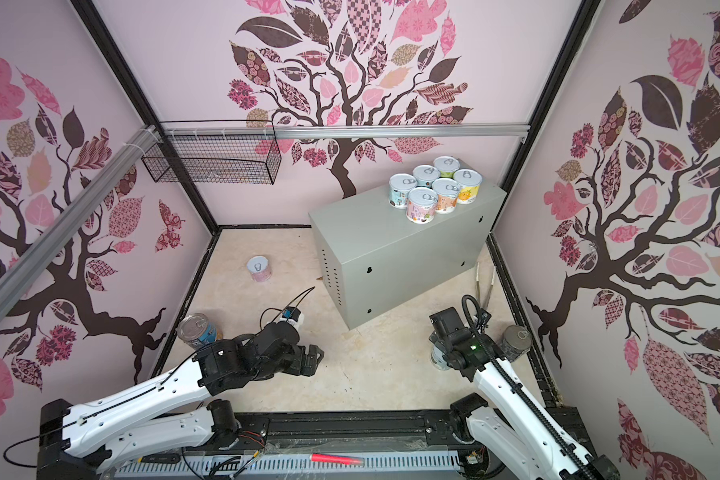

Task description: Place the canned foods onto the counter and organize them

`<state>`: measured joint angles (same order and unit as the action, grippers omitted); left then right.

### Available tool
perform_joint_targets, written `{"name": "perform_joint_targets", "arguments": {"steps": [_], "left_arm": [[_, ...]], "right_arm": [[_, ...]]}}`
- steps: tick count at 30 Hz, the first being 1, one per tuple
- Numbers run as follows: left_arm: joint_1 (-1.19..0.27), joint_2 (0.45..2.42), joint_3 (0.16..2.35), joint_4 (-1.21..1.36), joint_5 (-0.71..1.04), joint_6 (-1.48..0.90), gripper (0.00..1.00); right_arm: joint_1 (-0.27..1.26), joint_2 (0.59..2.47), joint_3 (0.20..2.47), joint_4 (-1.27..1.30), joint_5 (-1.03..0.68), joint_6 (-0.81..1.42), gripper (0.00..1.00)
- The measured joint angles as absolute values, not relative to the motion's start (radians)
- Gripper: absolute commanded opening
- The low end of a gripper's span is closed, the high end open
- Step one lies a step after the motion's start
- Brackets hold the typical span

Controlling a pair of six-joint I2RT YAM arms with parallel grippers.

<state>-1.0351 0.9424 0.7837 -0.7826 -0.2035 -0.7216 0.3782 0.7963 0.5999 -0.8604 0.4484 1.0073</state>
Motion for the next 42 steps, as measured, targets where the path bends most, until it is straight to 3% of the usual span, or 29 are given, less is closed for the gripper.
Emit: {"name": "perform_joint_targets", "arguments": {"steps": [22,42], "left_arm": [[-1.035,0.812,0.783,-0.815,-0.344,-0.686,0.98],[-1.035,0.853,0.784,-0.95,-0.373,-0.842,0.98]], "right_arm": [[0.495,0.96,0.546,-0.554,0.358,0.802,1.0],[0.51,0.941,0.545,-0.442,0.126,0.667,1.0]]}}
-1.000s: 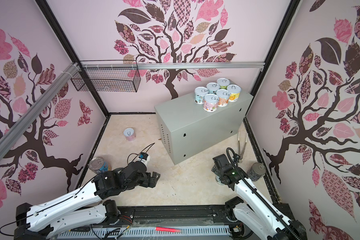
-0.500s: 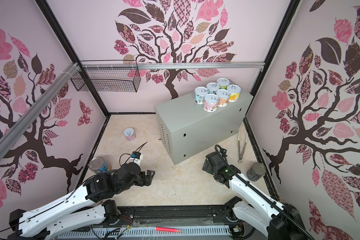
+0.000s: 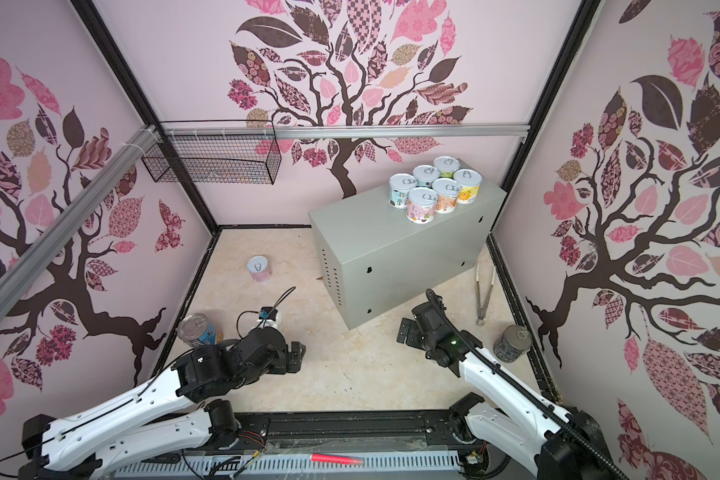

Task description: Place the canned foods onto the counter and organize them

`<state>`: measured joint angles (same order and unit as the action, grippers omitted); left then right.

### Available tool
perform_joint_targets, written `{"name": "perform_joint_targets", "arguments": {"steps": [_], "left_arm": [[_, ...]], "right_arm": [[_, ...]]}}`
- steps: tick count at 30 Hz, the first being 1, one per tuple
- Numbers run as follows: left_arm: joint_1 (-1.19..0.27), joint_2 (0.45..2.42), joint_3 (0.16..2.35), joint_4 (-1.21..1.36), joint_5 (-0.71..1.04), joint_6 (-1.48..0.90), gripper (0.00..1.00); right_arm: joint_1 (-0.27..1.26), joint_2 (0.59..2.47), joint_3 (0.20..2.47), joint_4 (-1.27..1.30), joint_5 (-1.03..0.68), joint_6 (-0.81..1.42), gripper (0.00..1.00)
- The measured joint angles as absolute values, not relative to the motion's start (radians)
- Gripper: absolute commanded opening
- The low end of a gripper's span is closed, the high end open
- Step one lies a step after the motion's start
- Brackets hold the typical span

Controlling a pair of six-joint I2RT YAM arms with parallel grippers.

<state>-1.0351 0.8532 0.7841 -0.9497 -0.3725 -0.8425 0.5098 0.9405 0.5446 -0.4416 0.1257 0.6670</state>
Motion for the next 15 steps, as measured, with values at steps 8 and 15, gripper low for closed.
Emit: {"name": "perform_joint_targets", "arguments": {"steps": [8,15], "left_arm": [[-1.035,0.889,0.785,-0.975,-0.361,-0.87,0.98],[-1.035,0.893,0.8,-0.992,-0.339,-0.874,0.98]], "right_arm": [[0.539,0.893,0.535,-0.427,0.043,0.662,1.0],[0.588,0.874,0.553,-0.485,0.043,0.663,1.0]]}}
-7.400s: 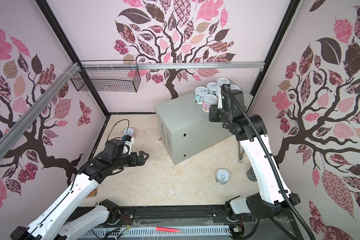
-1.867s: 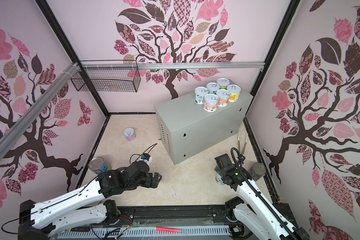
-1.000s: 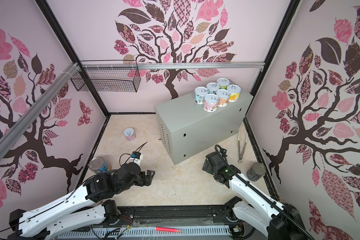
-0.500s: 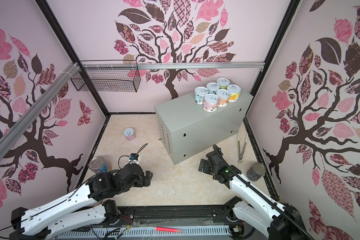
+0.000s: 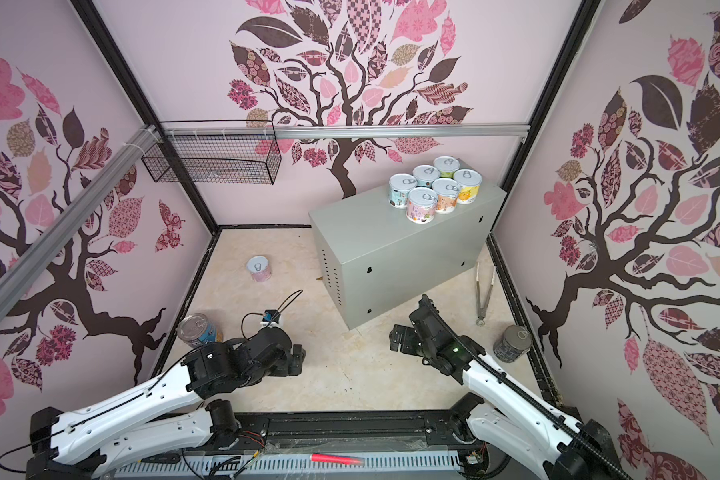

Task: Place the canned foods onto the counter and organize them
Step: 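Descend the right gripper onto the white-lid can and close on it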

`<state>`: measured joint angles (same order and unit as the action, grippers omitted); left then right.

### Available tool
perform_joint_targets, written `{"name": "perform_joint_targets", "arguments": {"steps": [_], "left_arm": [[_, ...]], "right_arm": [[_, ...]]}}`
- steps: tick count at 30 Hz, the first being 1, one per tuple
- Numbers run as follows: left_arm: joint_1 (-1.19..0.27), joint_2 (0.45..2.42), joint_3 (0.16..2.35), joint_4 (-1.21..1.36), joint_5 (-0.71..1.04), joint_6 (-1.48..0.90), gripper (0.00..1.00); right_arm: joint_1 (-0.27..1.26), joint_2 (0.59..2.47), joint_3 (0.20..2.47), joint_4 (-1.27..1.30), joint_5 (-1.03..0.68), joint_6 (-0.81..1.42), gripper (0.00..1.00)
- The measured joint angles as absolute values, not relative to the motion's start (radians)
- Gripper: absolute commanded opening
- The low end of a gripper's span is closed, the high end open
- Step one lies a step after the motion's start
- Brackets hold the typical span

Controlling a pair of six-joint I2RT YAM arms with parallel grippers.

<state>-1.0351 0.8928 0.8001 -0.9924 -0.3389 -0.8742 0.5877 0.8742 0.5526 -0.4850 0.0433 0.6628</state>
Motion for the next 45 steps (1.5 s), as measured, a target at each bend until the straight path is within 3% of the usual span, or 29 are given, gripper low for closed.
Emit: {"name": "perform_joint_targets", "arguments": {"steps": [21,29,34,45], "left_arm": [[-1.035,0.69,0.873,-1.231,-0.218,-0.922,0.98],[-1.035,0.844,0.9,-1.193,-0.296,-0.805,0.98],[-1.035,0.824,0.92,-1.143,-0.337,-0.699,0.98],[-0.895,0.831,0.928,-1.011,-0.23,-0.528,0.98]], "right_arm": [[0.588,0.671,0.688,-0.95,0.26,0.871,1.0],[0.588,0.701,0.588,-0.939,0.299,0.97,1.0],[0.588,0.715,0.583,-0.905,0.321,0.989,1.0],[0.588,0.902,0.543,-0.803,0.369,1.002,1.0]]}}
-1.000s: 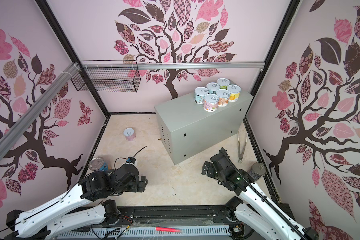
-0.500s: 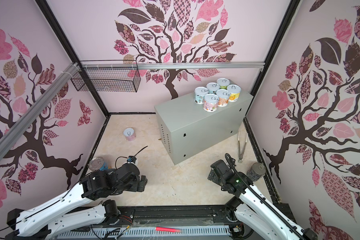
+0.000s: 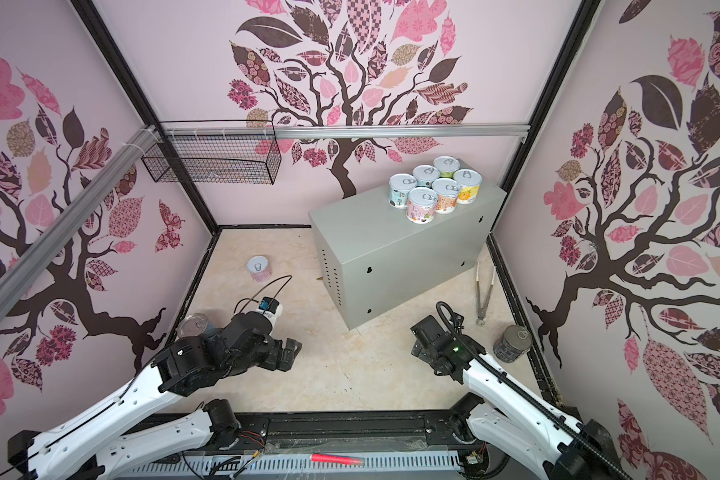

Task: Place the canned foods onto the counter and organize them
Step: 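Descend the right gripper onto the white-lid can and close on it, then lift the white-lid can off the floor with the right gripper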

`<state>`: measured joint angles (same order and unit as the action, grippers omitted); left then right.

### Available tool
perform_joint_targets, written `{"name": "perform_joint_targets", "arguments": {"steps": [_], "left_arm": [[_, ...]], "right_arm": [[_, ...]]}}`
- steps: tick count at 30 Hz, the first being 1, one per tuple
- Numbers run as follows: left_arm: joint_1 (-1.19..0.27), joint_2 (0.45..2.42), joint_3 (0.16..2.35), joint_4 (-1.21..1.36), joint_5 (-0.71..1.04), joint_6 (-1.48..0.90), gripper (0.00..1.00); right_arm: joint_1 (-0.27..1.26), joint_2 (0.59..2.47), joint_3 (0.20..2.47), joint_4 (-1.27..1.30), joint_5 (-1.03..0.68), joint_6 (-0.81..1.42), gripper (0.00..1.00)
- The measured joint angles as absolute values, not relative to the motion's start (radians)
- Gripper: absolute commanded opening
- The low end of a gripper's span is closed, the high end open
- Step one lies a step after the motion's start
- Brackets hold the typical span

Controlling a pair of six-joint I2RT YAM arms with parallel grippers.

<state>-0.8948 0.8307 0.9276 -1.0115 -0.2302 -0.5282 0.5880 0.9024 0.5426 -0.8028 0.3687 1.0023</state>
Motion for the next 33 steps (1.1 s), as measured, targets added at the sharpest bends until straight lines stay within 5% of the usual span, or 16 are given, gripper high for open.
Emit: {"name": "perform_joint_targets", "arguments": {"steps": [12,33], "left_arm": [[-0.856,0.855,0.916,-0.942,-0.153,-0.492,0.98],[-0.85,0.834,0.914,-0.932,-0.2,-0.496,0.98]], "right_arm": [[0.588,1.029,0.489,-0.627,0.435,0.994,1.0],[0.588,1.035,0.41,-0.474,0.496,0.958,0.82]]}}
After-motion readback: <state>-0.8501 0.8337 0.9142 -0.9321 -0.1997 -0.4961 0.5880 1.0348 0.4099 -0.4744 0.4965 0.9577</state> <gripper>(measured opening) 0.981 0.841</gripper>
